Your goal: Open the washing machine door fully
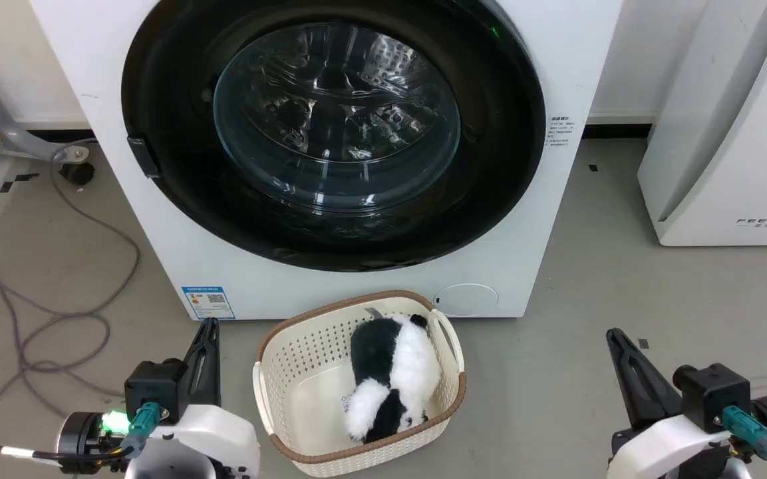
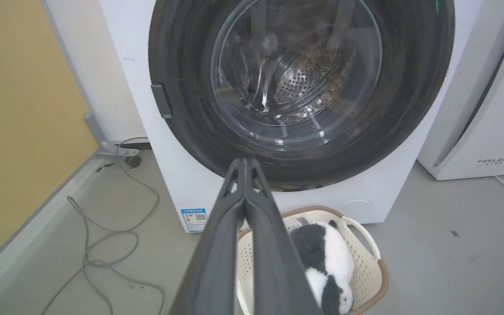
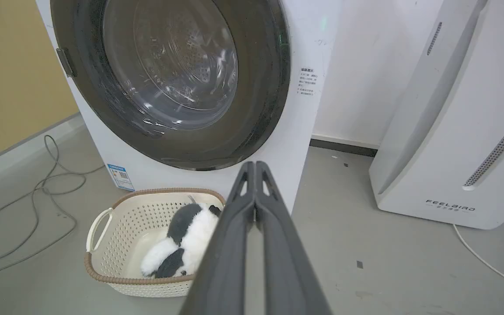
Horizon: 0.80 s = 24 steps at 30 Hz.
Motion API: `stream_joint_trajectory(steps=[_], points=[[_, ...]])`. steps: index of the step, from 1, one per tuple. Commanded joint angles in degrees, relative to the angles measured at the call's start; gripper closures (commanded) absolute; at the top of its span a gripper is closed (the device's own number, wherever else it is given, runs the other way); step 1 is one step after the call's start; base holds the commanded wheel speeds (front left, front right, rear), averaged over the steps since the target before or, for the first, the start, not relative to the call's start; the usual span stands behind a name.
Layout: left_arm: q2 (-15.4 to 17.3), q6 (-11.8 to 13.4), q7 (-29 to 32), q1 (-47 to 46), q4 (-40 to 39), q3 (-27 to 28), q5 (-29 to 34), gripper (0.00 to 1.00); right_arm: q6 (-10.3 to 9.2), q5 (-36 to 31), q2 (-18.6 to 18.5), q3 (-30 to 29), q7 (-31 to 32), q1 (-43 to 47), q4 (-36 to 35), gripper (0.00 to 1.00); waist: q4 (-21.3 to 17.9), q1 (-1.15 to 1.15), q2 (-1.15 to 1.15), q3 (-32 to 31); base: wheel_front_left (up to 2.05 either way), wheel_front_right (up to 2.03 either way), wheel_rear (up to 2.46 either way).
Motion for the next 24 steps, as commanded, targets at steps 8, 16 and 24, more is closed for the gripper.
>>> stream_joint_trajectory(steps=[8,16,24], points=[[0.02,0.16,0.02,1.0,-0.26,-0.09,0.16,1.0,0.03,-0.44,0.05,0.02,0.03,-0.69,0.14,1.0,0.0,0.0,0.0,0.0,0.0,0.0,0.0],[0.0,0.05,-0.08,0.02,0.06,0.0,-0.06,0.0,0.0,0.1,0.0,-0.06,-0.08,0.05,-0.01,0.0,0.0,0.0,0.0,0.01,0.0,0.0,0.0],[0.0,0.73,-1.04,-0.15,0.24,-0.44,-0.75,0.0,0.0,2.59,0.0,-0.74,-1.04,0.15,-0.37,0.0,-0.01,0.0,0.0,0.1,0.0,0.0,0.0]])
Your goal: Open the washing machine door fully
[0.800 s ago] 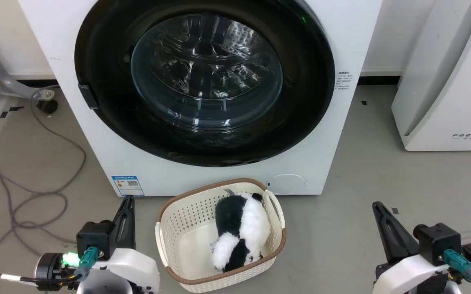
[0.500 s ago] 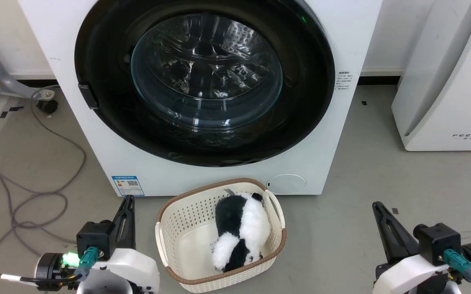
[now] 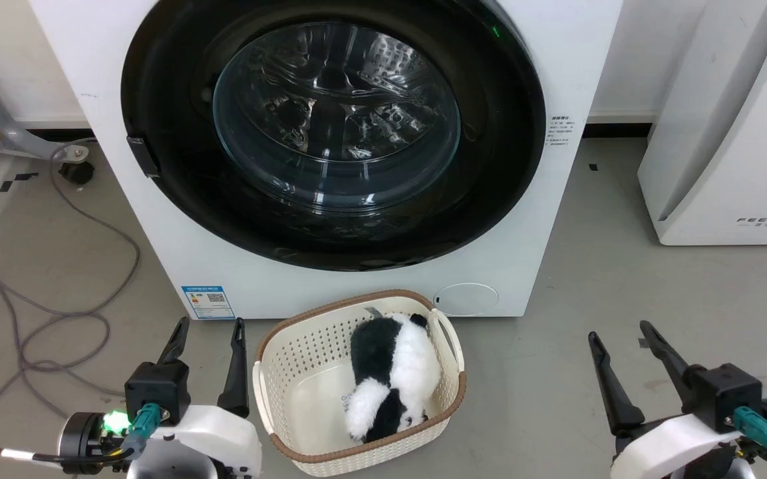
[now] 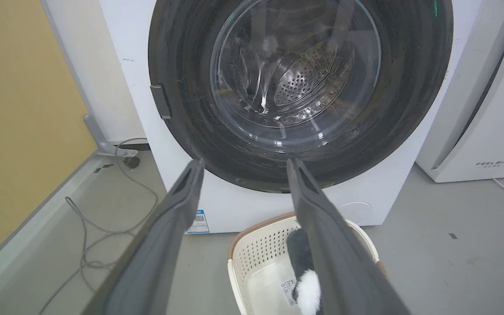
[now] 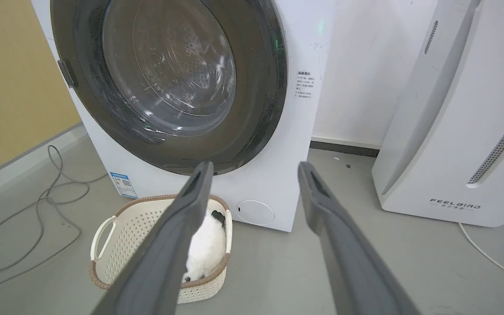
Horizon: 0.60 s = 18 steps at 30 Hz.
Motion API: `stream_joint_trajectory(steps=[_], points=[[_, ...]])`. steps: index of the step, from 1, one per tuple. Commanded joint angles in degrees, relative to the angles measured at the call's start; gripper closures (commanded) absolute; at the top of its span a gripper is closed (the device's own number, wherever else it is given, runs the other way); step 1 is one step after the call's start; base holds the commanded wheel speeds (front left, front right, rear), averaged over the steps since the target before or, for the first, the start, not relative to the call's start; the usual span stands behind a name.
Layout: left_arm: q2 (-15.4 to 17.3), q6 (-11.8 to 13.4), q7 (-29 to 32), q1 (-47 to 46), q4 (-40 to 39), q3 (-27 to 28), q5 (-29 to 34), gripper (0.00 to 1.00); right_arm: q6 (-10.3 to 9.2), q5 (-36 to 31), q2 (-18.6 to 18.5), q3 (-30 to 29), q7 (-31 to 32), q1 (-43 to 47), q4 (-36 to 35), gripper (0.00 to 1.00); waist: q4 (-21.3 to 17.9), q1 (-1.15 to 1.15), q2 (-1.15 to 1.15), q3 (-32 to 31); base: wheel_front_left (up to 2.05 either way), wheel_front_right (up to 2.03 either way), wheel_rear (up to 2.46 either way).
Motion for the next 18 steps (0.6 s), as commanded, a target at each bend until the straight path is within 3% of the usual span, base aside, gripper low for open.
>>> stream_joint_trajectory(steps=[1,7,8,9,18], points=[[0.01,0.57,-0.59,-0.17,0.16,-0.26,-0.54,0.0,0.0,1.43,0.0,-0.35,-0.59,0.12,-0.28,0.0,0.0,0.0,0.0,0.02,0.0,0.0,0.0],[0.01,0.98,-1.19,-0.26,0.19,-0.48,-0.9,0.0,0.0,4.13,0.01,-0.72,-1.19,0.07,-0.58,0.0,-0.02,0.0,0.0,0.09,0.0,0.0,0.0],[0.01,1.07,-1.31,-0.29,0.19,-0.52,-0.96,0.0,0.0,4.57,0.01,-0.76,-1.31,0.05,-0.63,0.54,-0.02,0.0,0.0,0.11,0.0,0.0,0.0],[0.01,1.14,-1.43,-0.32,0.2,-0.56,-1.03,0.0,0.0,5.06,0.01,-0.82,-1.43,0.0,-0.68,1.0,-0.01,0.0,0.0,0.14,0.0,0.0,0.0],[0.01,1.8,-2.5,-0.72,0.21,-0.83,-1.58,0.0,0.01,12.44,0.01,-1.93,-2.5,-1.43,0.02,1.0,0.11,0.0,0.0,0.67,0.0,0.0,0.0]])
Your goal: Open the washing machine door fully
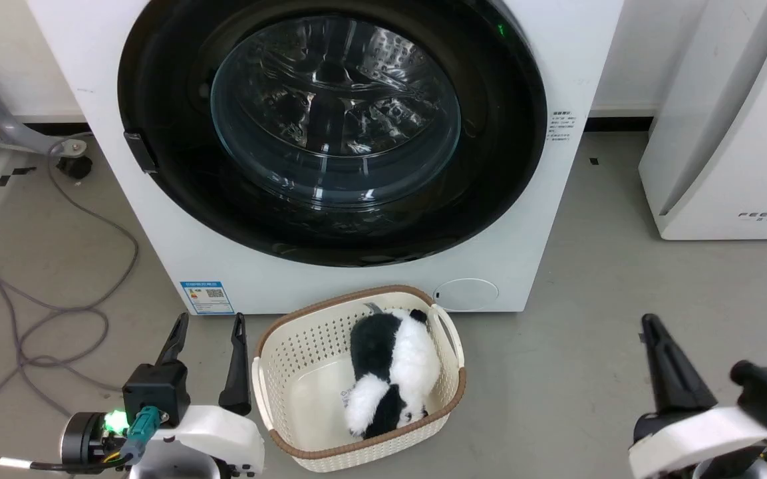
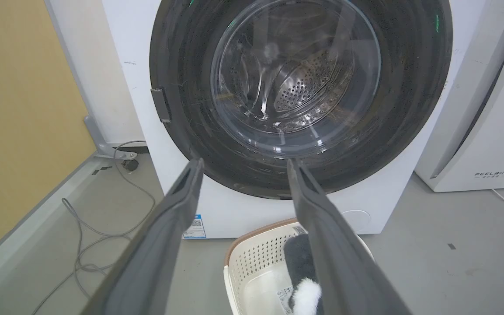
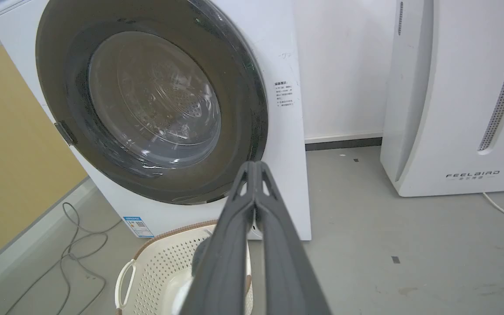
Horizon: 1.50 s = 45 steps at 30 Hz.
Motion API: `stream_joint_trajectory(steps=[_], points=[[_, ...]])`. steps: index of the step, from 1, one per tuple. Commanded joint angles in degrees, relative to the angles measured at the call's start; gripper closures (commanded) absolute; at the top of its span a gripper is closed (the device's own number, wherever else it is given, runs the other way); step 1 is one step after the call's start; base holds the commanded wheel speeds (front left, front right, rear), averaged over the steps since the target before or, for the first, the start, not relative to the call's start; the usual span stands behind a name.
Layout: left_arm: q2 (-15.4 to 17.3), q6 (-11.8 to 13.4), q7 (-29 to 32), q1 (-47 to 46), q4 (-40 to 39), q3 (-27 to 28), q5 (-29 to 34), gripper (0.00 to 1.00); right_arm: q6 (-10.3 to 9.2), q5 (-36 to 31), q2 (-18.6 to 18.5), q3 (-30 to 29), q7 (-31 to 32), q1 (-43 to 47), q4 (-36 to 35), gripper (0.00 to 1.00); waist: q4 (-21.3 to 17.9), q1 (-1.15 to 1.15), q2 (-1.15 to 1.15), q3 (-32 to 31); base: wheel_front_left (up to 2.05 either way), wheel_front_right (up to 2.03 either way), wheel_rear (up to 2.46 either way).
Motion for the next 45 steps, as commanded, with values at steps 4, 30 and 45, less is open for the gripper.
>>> stream_joint_trajectory(steps=[4,30,45], points=[[0.03,0.56,-0.92,-0.89,0.13,-0.09,-0.48,0.0,0.01,6.07,0.01,-1.34,-0.87,-2.8,1.71,1.0,0.11,0.0,0.0,0.43,0.0,0.0,0.0],[0.03,1.81,-4.03,-6.17,-1.17,-0.74,-1.67,0.0,0.02,36.36,-6.59,-6.78,3.0,-25.57,18.8,1.0,1.94,0.0,0.0,8.99,0.0,0.0,0.0],[0.03,2.8,-5.82,-9.67,-2.22,-1.7,-2.91,0.0,0.02,43.65,-11.29,-2.64,3.1,-44.0,29.95,1.0,4.22,0.0,0.0,15.19,0.0,0.0,0.0]])
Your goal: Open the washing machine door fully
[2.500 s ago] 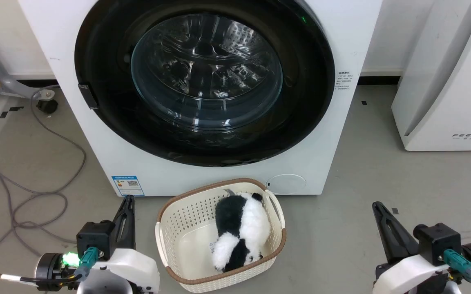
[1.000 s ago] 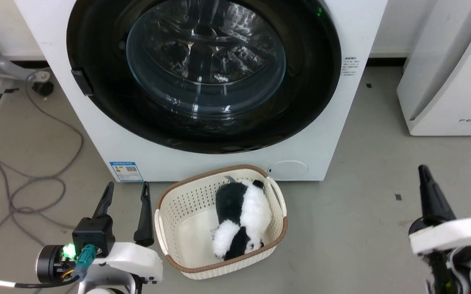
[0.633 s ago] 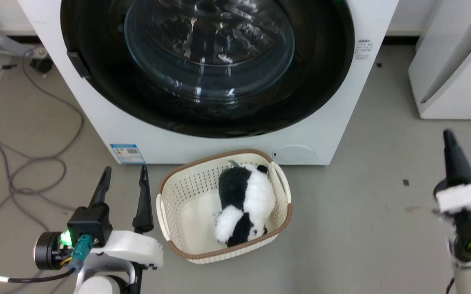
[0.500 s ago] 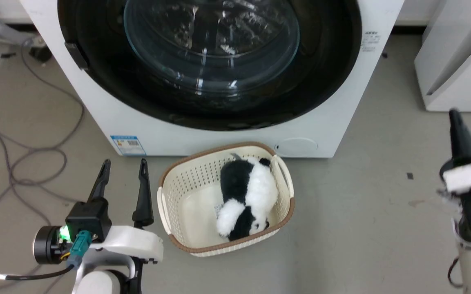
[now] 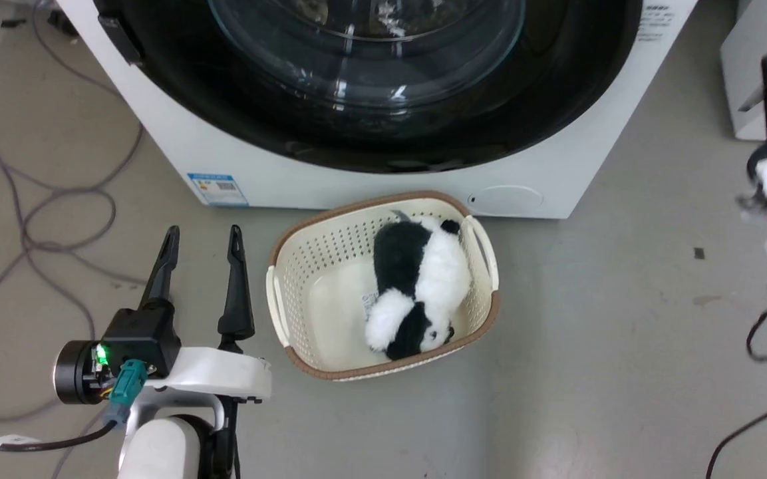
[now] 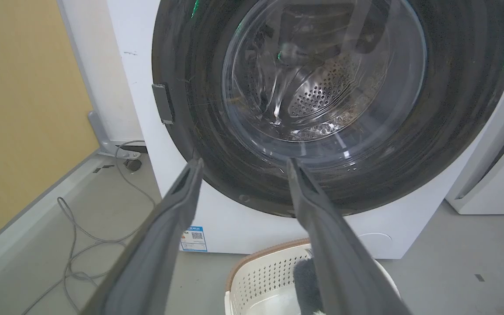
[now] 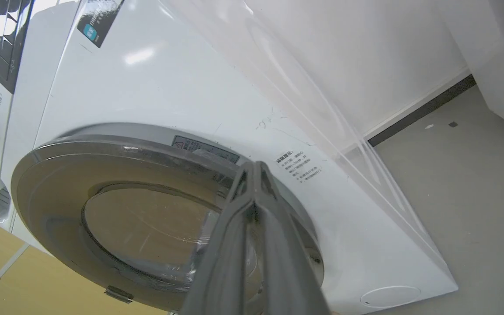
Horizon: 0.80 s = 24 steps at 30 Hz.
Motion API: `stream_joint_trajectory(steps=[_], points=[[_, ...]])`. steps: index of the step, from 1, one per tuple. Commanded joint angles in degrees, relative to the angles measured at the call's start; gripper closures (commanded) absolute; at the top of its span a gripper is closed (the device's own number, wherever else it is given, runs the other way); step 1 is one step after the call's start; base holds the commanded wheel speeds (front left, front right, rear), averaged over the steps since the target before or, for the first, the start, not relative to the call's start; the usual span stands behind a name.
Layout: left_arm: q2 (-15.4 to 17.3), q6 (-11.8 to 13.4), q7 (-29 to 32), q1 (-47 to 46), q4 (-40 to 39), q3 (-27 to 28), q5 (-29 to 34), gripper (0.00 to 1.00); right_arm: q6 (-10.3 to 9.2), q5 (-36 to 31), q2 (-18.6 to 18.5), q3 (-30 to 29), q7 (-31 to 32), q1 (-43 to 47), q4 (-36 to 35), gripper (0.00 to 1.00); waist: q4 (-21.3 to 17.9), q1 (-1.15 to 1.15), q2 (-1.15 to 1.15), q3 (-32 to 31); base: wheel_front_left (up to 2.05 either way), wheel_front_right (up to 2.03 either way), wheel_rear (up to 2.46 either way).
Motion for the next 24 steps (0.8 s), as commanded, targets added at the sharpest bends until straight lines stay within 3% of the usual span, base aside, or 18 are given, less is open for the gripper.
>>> stream_joint_trajectory(steps=[1,13,24], points=[[0.05,0.46,-0.65,-1.2,-0.36,-0.03,-0.47,0.0,0.04,1.91,-1.02,0.41,-0.18,-3.31,1.67,1.0,0.54,-0.01,0.0,0.92,0.0,0.0,0.0],[0.05,1.61,-2.09,-3.29,-1.32,-0.82,-1.72,0.0,0.04,5.78,-3.58,5.37,0.39,-18.08,11.42,1.0,2.39,-0.01,0.0,5.24,0.0,0.0,0.0],[0.06,2.65,-3.4,-5.35,-1.43,-1.59,-2.75,0.0,0.05,10.16,-4.12,9.86,3.57,-25.97,17.69,1.0,3.59,-0.01,0.0,8.01,0.0,0.0,0.0]])
